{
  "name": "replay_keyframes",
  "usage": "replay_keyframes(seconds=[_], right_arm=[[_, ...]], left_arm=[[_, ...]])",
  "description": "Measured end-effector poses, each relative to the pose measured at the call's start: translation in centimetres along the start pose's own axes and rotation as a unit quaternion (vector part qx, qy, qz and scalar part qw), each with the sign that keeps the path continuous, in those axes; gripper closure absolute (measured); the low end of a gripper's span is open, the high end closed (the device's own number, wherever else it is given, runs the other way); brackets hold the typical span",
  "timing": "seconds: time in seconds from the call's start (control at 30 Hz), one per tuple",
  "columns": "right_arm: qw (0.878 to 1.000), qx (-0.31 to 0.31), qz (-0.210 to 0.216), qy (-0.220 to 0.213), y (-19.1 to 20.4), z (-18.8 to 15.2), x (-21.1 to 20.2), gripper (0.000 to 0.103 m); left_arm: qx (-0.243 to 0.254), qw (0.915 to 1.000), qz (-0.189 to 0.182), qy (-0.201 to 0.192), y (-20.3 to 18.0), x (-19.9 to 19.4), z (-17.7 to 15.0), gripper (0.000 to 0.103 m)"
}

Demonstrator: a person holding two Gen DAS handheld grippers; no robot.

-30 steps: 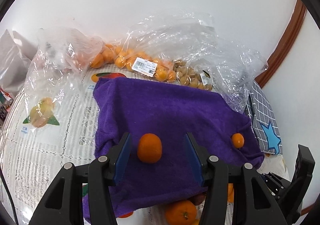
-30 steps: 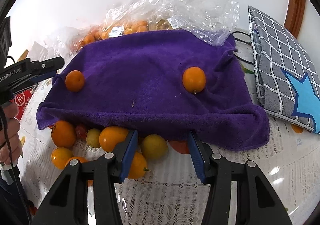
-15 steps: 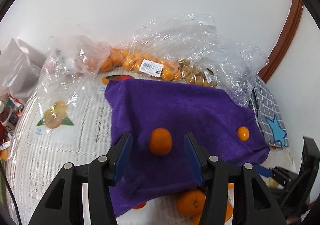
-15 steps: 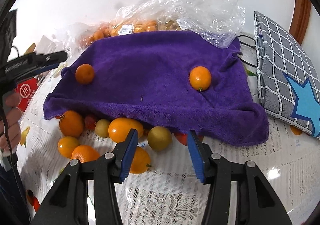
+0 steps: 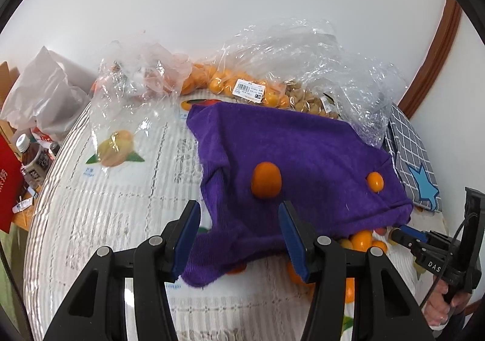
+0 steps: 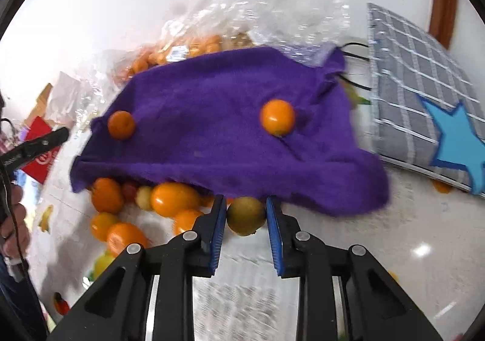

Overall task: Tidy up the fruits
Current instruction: 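Grasp a yellow-brown round fruit with the right gripper while the left gripper approaches a large orange, then grasp the large orange with the left gripper while the right gripper carries its fruit over the towel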

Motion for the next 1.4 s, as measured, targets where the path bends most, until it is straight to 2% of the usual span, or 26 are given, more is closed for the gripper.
replay_keyframes(seconds=[0.27, 0.47, 0.57, 0.7, 0.93, 1.03, 1.2, 1.23, 1.27, 1.4], right_arm=[[1.0, -0.006, -0.017, 0.021, -2.5, -1.6, 0.7, 0.075], [1.0, -0.011, -0.017, -0.009, -3.1, -1.6, -0.3, 0.075], [0.999, -0.01, -0.02, -0.027, -3.8, -1.6, -1.6, 0.075], [0.999, -0.006, -0.031, -0.037, -5.4, -1.9, -3.1, 0.075], [0.998, 0.032, -0.032, -0.035, -7.9, -3.0, -4.1, 0.075], [0.998, 0.039, -0.026, -0.03, -8.0, -3.3, -3.9, 0.075], [0.999, 0.033, -0.024, -0.028, -7.5, -3.5, -3.7, 0.075], [0.999, 0.033, -0.022, -0.028, -7.4, -3.4, -3.8, 0.075], [0.999, 0.034, -0.02, -0.029, -7.3, -3.3, -3.8, 0.075], [0.999, 0.033, -0.016, -0.033, -6.7, -3.1, -4.1, 0.075]], left_arm=[[-0.014, 0.9997, -0.006, 0.019, -0.3, -0.4, -1.4, 0.051], [0.015, 0.9994, -0.013, 0.03, -2.8, -0.4, -2.0, 0.051], [0.028, 0.9983, -0.027, 0.043, -4.7, 0.4, -2.8, 0.051], [0.021, 0.9963, -0.054, 0.063, -6.6, 1.7, -3.5, 0.051], [0.029, 0.9942, -0.043, 0.095, -8.0, 3.8, -4.4, 0.051], [0.029, 0.9932, -0.028, 0.109, -8.0, 4.7, -4.7, 0.051], [0.024, 0.993, -0.025, 0.113, -8.1, 5.4, -4.6, 0.051], [0.025, 0.993, -0.027, 0.112, -8.1, 5.5, -4.6, 0.053], [0.024, 0.993, -0.032, 0.111, -8.1, 5.5, -4.6, 0.061], [0.011, 0.9936, -0.038, 0.106, -7.6, 4.8, -4.6, 0.062]])
Point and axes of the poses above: each gripper's, at about its wrist camera, not at the fingertips, and x roughly the way its jaws point, y to its left, z to its top, the point moved 6 cm from there along x, roughly the way its jaws point, and after that the axes turned 11 degrees about x, right-handed, at the moved point
